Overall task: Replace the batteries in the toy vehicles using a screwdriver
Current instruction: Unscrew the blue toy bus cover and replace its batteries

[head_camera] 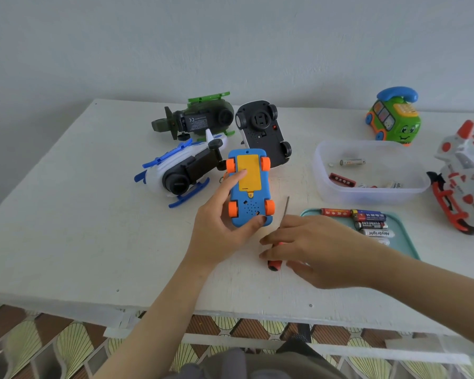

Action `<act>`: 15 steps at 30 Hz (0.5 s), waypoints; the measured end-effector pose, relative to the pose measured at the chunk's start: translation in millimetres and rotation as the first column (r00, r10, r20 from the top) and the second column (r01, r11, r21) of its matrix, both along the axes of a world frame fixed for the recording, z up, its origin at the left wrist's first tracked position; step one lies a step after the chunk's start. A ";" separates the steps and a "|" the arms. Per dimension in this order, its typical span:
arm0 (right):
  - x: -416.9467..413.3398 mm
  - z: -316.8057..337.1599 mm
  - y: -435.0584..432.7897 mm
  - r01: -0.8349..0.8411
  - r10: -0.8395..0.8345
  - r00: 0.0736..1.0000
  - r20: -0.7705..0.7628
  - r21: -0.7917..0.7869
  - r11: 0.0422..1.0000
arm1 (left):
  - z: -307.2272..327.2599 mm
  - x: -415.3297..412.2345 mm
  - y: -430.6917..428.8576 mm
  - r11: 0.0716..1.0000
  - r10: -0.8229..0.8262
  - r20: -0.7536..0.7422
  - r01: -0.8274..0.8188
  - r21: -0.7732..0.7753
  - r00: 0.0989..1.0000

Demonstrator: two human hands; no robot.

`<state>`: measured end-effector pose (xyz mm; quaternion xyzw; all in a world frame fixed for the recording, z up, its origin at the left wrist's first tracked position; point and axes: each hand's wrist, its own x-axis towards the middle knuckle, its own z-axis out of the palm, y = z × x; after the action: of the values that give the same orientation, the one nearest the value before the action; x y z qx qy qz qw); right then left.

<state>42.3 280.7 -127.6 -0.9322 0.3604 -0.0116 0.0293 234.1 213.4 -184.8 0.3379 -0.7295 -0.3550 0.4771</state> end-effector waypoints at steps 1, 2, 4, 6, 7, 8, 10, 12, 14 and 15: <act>1.7 -1.1 -0.1 0.000 0.000 1.000 -0.008 -0.005 1.000 | -0.7 0.2 -0.1 1.000 0.000 -0.004 0.000 -0.004 1.000; 2.7 -2.4 -0.6 0.001 -0.001 1.000 -0.012 -0.016 1.000 | -0.9 0.5 -0.2 1.000 -0.001 -0.006 0.001 -0.007 1.000; 4.7 -4.3 -1.5 0.001 -0.002 1.000 -0.026 -0.035 0.999 | -0.9 0.4 0.1 1.000 -0.005 -0.012 0.005 -0.005 1.000; 8.2 -3.0 1.1 0.006 -0.008 0.999 -0.050 -0.033 0.999 | 0.2 0.2 0.8 1.000 -0.007 -0.010 0.007 -0.007 1.000; 10.2 -0.1 3.6 0.015 -0.017 0.998 -0.052 -0.034 0.999 | 0.9 0.3 1.2 1.000 -0.003 -0.004 0.003 -0.007 1.000; 13.5 5.9 6.1 0.028 -0.029 0.999 -0.043 -0.023 0.999 | 1.8 0.5 1.3 1.000 -0.002 0.001 0.002 -0.001 1.000; 22.4 25.8 10.9 0.079 -0.079 0.997 -0.001 -0.003 0.997 | 3.8 0.0 1.9 1.000 0.001 0.008 -0.001 0.023 1.000; 27.9 50.8 10.5 0.154 -0.157 0.985 0.077 0.043 0.987 | 5.1 -1.0 3.3 0.998 0.012 0.003 -0.012 0.057 1.000; 29.4 72.5 7.0 0.164 -0.183 0.957 0.224 0.100 0.981 | 4.0 -1.2 4.3 0.997 0.011 -0.010 -0.010 0.071 1.000; 29.3 80.9 4.0 0.158 -0.184 0.926 0.329 0.106 0.982 | 2.7 -0.6 4.1 0.997 0.008 -0.012 -0.007 0.074 1.000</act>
<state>71.6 284.7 -46.7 -0.8796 0.4301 -0.1597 0.1257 233.5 217.5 -182.1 0.3560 -0.7117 -0.3819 0.4700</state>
